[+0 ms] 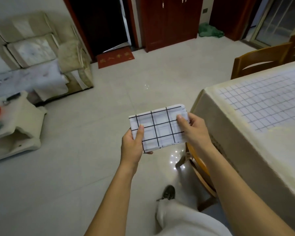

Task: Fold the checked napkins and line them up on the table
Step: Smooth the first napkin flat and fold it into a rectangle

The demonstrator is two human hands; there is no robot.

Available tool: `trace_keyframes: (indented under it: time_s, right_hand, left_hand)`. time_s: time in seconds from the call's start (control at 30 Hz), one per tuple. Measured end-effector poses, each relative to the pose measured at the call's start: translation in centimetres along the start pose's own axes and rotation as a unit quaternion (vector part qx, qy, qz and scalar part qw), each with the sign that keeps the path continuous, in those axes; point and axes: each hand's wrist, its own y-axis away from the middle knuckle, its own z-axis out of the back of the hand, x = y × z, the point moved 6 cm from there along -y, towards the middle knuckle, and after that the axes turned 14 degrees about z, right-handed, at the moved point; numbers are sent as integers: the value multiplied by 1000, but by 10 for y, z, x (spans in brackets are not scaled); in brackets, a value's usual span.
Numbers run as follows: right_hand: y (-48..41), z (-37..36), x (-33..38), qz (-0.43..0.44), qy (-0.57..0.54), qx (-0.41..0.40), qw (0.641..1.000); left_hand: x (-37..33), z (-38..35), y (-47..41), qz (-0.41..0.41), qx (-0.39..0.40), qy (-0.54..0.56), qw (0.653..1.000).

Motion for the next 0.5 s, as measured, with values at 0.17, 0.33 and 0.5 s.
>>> trace_keyframes:
  time_s: [0.17, 0.33, 0.5]
  right_hand:
    - [-90, -60, -14, 20, 7, 46, 999]
    - [-174, -104, -17, 23, 0, 30, 999]
    - [-232, -110, -34, 31, 49, 8, 998]
  left_hand:
    - [-52, 31, -85, -30, -49, -48, 997]
    - [-109, 45, -164, -54, -76, -73, 993]
    - [-133, 33, -237, -39, -60, -89, 993]
